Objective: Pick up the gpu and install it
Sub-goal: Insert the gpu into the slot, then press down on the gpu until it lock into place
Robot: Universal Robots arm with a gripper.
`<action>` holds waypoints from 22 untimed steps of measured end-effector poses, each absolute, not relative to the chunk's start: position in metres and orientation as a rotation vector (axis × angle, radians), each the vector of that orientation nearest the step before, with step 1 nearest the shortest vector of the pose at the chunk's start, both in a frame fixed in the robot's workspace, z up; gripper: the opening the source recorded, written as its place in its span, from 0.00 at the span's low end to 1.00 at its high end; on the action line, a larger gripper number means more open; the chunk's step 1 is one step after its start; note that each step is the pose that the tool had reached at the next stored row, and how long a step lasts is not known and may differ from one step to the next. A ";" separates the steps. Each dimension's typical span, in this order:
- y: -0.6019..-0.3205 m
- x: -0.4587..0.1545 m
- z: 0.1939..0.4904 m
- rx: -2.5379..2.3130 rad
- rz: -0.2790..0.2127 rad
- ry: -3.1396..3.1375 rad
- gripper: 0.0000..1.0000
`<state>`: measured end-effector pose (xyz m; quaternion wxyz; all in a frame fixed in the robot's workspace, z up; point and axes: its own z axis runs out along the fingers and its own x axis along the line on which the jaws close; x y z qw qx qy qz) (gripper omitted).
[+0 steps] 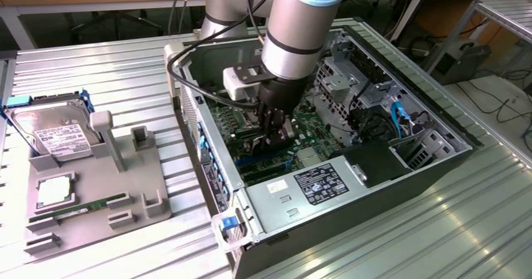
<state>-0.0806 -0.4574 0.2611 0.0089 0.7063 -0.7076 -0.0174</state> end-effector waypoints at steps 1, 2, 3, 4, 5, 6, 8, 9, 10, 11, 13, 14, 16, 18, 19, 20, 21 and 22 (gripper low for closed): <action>-0.457 -0.081 0.261 2.206 -0.054 -2.210 0.26; -0.457 -0.081 0.260 2.206 -0.054 -2.210 0.26; -0.457 -0.081 0.259 2.206 -0.055 -2.210 0.26; -0.457 -0.081 0.259 2.206 -0.054 -2.210 0.26; -0.457 -0.081 0.258 2.206 -0.054 -2.210 0.26; -0.457 -0.081 0.258 2.206 -0.054 -2.210 0.26; -0.457 -0.081 0.257 2.206 -0.054 -2.210 0.26; -0.457 -0.081 0.257 2.206 -0.054 -2.210 0.26; -0.457 -0.081 0.257 2.206 -0.054 -2.210 0.26; -0.457 -0.081 0.257 2.206 -0.054 -2.210 0.26; -0.457 -0.081 0.256 2.207 -0.055 -2.211 0.26; -0.457 -0.081 0.256 2.207 -0.055 -2.211 0.27; -0.457 -0.081 0.259 2.206 -0.054 -2.210 0.34; -0.457 -0.081 0.268 2.207 -0.054 -2.210 0.34; -0.457 -0.081 0.272 2.207 -0.054 -2.209 0.34; -0.457 -0.081 0.276 2.208 -0.054 -2.209 0.34; -0.457 -0.081 0.281 2.209 -0.054 -2.208 0.34; -0.457 -0.081 0.286 2.210 -0.054 -2.207 0.34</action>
